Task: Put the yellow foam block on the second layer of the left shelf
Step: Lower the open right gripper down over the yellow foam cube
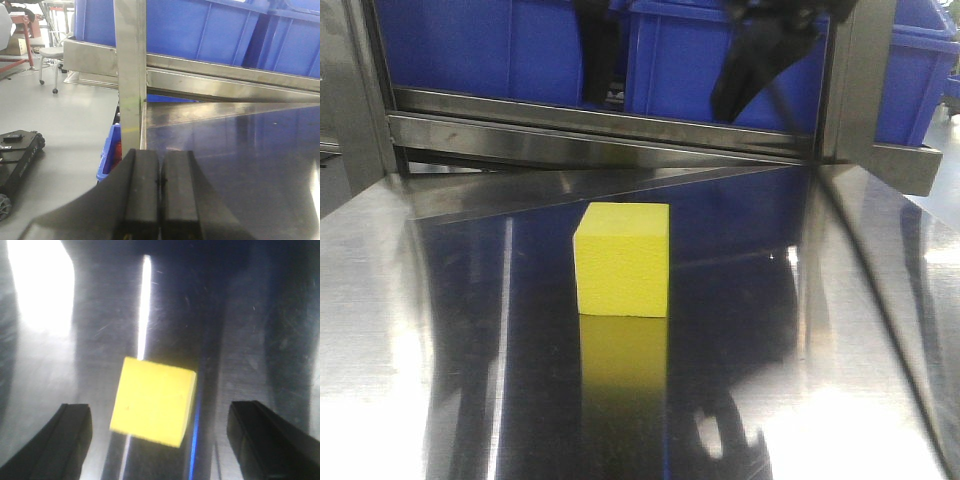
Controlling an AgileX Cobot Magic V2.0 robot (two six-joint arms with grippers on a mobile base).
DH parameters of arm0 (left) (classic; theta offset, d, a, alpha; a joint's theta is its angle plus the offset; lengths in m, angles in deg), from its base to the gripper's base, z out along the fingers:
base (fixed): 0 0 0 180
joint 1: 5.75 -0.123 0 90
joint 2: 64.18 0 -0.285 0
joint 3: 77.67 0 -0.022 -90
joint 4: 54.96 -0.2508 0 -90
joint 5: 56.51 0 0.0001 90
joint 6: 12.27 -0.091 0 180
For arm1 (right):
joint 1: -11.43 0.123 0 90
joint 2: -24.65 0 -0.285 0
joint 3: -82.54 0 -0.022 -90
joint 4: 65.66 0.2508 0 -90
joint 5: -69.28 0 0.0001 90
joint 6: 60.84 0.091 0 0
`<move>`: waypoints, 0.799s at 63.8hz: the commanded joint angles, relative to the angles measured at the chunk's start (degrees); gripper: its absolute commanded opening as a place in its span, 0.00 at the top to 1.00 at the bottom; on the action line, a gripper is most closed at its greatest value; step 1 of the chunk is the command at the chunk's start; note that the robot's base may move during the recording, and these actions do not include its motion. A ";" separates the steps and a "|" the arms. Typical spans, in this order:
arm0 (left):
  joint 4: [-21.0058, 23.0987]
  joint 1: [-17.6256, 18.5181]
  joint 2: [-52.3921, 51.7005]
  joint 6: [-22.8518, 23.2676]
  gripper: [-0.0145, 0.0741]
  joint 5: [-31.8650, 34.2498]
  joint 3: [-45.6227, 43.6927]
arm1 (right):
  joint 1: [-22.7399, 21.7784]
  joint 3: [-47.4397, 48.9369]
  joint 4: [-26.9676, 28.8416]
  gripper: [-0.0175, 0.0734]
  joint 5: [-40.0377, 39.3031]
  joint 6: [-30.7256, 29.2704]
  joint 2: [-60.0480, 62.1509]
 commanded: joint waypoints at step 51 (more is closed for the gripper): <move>0.42 -0.02 -0.76 0.22 0.68 4.76 1.58 | 4.11 8.51 -7.21 0.12 4.31 5.79 -10.86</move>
